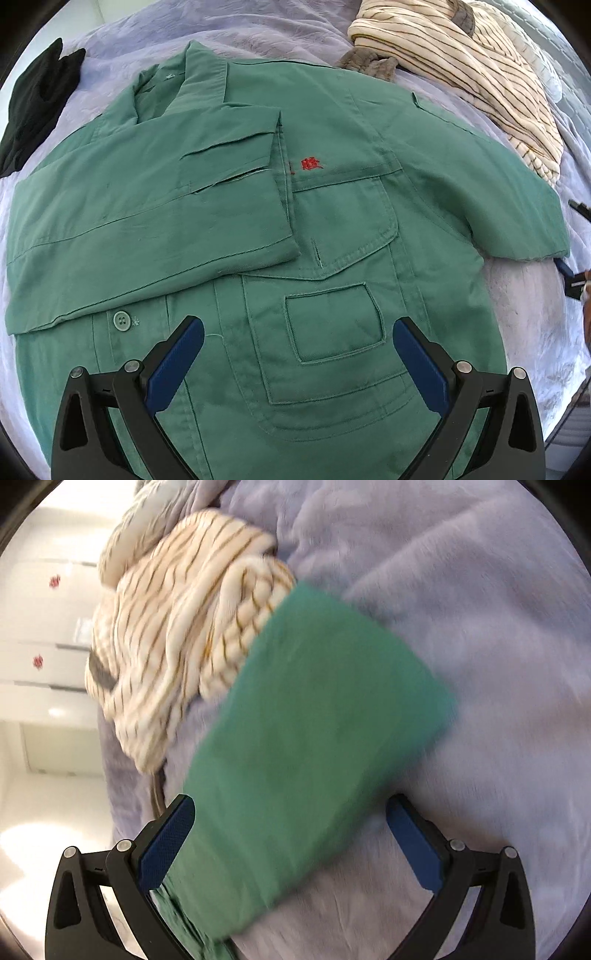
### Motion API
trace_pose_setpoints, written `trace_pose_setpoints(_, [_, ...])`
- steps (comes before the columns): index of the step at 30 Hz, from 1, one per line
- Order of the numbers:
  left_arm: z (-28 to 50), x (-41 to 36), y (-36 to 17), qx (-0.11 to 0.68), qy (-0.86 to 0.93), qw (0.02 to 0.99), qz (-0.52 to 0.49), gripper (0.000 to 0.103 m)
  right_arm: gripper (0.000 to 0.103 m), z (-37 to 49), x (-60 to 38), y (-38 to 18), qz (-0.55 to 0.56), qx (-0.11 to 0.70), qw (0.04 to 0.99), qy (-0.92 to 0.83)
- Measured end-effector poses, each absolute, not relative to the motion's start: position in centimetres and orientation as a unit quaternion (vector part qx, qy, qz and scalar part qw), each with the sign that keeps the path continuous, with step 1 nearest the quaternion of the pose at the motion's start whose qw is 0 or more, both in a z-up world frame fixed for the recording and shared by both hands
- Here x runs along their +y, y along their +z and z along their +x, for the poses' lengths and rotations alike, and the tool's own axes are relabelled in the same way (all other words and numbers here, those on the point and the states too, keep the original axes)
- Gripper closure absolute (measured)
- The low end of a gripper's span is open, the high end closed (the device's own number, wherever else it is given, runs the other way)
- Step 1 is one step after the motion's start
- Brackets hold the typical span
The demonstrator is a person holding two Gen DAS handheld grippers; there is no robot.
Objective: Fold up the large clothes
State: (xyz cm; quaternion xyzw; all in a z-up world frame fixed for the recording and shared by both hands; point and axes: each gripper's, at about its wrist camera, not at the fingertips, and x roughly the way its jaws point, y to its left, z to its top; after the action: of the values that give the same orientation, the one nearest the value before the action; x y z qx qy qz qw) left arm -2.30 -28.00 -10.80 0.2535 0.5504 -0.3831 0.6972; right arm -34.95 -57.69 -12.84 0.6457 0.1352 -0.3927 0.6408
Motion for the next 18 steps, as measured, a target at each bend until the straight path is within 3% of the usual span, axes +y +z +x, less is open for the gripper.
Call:
trace_pose_setpoints(5, [-2.0, -27.3, -11.0, 0.552, -0.375, 0.703, 0.247, 0.000, 0.003, -35.4, -59.7, -13.3, 0.691, 0.083, 0.607, -0.384])
trace_pose_setpoints(6, [-1.9, -27.1, -11.0, 0.552, -0.375, 0.703, 0.246, 0.001, 0.016, -35.3, -59.9, -13.5, 0.702, 0.075, 0.596, -0.381])
trace_pose_setpoints(7, [-1.7, -26.9, -11.0, 0.551, -0.374, 0.705, 0.244, 0.001, 0.050, -35.3, -60.0, -13.8, 0.711, 0.071, 0.589, -0.377])
trace_pose_setpoints(9, [-1.3, -26.4, -10.8, 0.550, -0.372, 0.708, 0.241, 0.001, 0.098, -35.1, -60.3, -14.4, 0.727, 0.080, 0.576, -0.365])
trace_pose_setpoints(13, [0.4, -24.9, -10.2, 0.546, -0.364, 0.720, 0.228, 0.001, 0.098, -33.5, -59.6, -12.1, 0.703, 0.073, 0.622, -0.337])
trace_pose_setpoints(18, [3.5, -22.3, -9.4, 0.539, -0.344, 0.740, 0.208, 0.001, 0.098, -25.7, -58.0, -6.2, 0.646, 0.110, 0.712, -0.251])
